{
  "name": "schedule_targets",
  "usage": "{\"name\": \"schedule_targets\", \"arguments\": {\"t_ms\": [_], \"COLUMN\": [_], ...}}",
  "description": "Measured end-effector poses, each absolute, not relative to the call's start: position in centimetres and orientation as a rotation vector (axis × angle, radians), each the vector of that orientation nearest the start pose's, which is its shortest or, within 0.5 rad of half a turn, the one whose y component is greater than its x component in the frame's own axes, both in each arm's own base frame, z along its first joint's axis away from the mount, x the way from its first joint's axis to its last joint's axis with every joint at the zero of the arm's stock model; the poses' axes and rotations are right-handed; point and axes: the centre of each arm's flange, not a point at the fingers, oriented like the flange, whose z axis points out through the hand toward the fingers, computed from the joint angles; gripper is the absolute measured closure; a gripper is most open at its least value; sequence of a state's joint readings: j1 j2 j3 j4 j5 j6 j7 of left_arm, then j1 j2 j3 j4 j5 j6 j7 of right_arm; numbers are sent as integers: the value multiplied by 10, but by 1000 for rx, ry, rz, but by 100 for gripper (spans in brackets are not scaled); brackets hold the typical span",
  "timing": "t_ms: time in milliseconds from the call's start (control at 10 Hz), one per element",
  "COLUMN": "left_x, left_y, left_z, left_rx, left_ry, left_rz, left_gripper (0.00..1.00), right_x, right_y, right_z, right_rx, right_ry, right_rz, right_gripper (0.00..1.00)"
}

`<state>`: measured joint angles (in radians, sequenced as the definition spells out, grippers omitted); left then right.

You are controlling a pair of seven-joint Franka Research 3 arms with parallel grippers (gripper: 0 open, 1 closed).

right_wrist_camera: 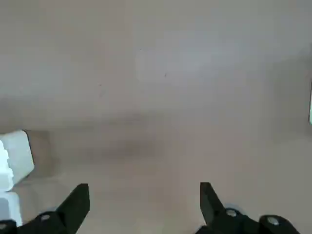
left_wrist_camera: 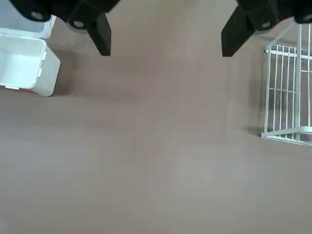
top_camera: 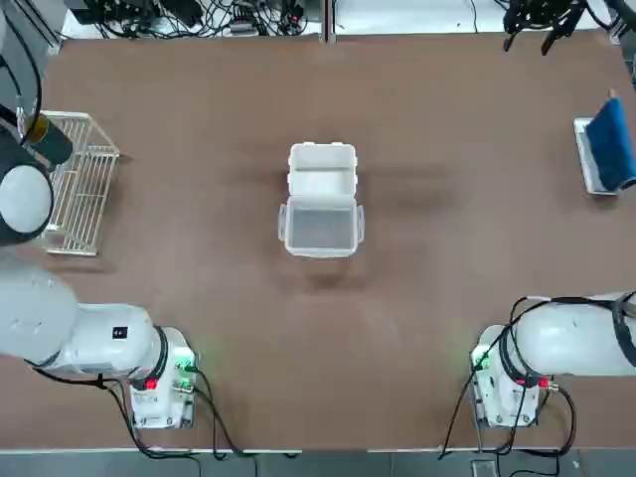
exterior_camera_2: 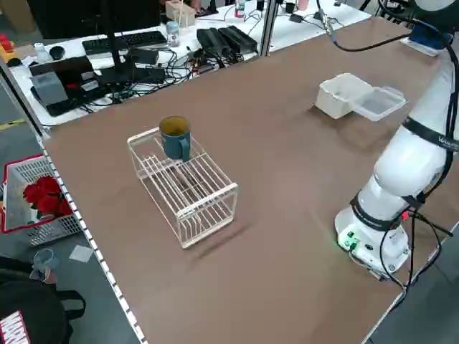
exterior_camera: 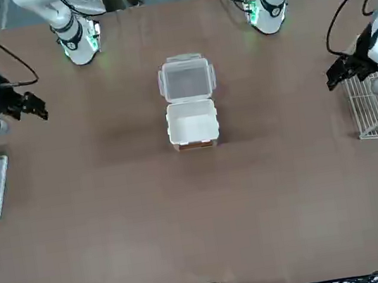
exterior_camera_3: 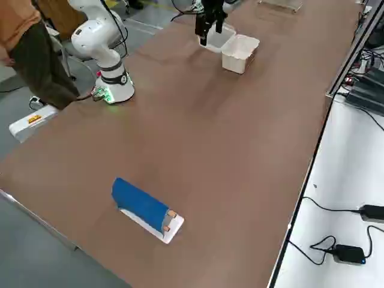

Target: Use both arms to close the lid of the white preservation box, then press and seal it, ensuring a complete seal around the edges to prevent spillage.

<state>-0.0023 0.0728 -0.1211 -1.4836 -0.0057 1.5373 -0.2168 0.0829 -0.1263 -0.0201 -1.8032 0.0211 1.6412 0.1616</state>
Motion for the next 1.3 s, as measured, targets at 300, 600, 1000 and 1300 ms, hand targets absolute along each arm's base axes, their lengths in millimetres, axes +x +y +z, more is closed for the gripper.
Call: {"name": "schedule_targets", "arguments": {"t_ms": [300, 600, 1000, 1300], "left_x": [570, 570, 572, 577], "left_y": [-72, -72, -72, -65], "left_z": [620, 619, 614, 605], "left_rx": [-3149, -3149, -3147, -3143], "left_ry": [-139, -139, -149, -192], "left_rz": [40, 42, 57, 80], "left_gripper": [0, 0, 0, 0], "right_x": [516, 514, 481, 442], "right_y": [14, 24, 175, 261], "right_z": [589, 582, 557, 517], "right_rx": [-3135, -3125, -3066, -2982], "right_ry": [55, 249, 697, 990], "right_rz": [54, 80, 169, 210], "right_gripper": [0, 0, 1, 1]}}
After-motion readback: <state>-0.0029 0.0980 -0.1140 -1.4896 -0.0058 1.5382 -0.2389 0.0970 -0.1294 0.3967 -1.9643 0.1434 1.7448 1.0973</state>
